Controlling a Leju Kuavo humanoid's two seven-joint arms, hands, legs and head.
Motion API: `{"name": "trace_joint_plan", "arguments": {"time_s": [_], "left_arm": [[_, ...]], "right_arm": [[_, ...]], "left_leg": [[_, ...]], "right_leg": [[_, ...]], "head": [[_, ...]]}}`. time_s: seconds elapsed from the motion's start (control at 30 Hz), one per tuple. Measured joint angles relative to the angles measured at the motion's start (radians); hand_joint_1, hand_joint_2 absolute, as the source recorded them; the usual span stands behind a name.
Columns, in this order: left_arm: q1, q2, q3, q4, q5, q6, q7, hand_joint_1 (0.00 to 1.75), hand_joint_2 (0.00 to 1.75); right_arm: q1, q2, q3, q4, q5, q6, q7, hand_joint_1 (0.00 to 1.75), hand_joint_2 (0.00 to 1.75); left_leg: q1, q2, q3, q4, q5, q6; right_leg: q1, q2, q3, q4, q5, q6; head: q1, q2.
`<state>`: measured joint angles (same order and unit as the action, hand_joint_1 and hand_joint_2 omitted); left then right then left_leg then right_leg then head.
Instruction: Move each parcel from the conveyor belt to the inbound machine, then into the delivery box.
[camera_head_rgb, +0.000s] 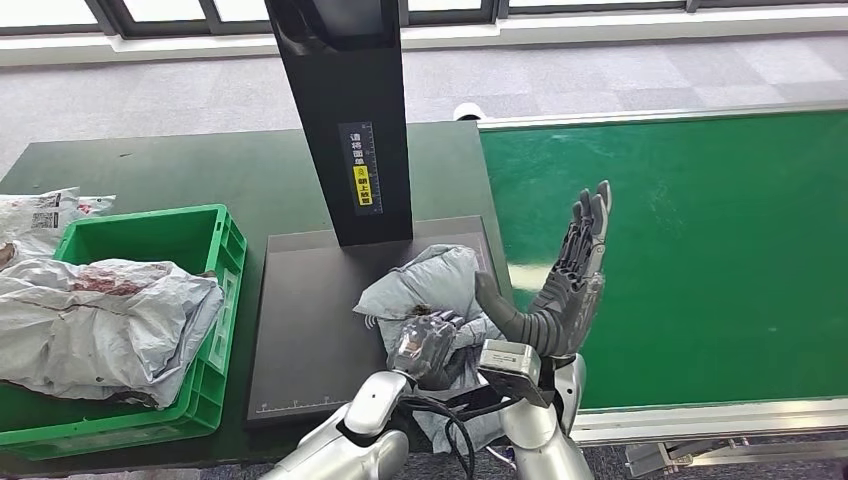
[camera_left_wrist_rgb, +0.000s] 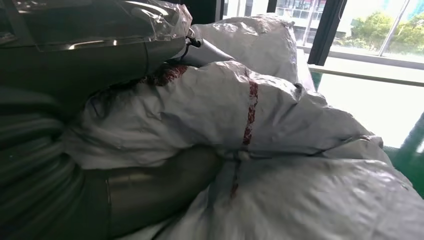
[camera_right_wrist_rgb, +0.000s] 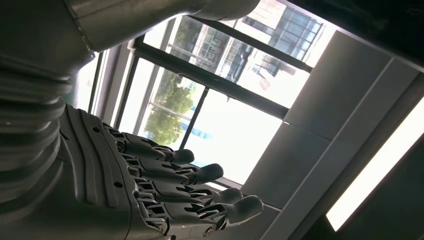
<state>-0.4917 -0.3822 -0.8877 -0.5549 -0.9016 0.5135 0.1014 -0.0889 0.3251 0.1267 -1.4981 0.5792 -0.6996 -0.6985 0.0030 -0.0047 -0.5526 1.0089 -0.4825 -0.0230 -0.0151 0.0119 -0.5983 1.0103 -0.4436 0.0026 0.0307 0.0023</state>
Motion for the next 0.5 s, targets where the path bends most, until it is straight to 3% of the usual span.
{"name": "trace_joint_plan", "arguments": {"time_s": [0.5], "left_arm": [[-0.006, -0.001, 0.0, 0.008, -0.055, 0.005, 0.024, 1.75, 1.75]], "right_arm": [[-0.004, 0.001, -0.001, 0.013, 0.0, 0.0, 0.0, 0.0, 1.75]], "left_leg": [[0.0, 0.0, 0.001, 0.0, 0.0, 0.001]], "right_leg": [[0.0, -0.002, 0.001, 0.0, 0.0, 0.0]], "head": [[0.0, 0.0]]}}
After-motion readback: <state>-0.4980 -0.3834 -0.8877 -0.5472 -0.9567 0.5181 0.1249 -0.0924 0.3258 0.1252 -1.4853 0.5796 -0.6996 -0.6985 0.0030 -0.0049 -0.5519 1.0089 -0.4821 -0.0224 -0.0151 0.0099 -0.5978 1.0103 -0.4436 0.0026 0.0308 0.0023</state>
